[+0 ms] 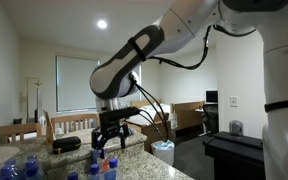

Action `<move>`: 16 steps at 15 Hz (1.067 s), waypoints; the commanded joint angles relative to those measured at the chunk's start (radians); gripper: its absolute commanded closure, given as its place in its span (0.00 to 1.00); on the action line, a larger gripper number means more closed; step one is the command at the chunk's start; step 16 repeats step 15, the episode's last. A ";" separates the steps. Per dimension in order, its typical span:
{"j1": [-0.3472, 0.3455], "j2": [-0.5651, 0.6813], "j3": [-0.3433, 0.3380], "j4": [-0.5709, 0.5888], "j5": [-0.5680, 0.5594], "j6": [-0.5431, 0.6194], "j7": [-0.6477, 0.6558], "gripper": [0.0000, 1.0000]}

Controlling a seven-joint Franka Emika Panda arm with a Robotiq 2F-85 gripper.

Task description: Move the three water bottles on the right forward and arrange them in a line

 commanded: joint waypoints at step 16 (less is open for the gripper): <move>-0.011 -0.196 0.064 0.109 -0.072 -0.253 0.020 0.00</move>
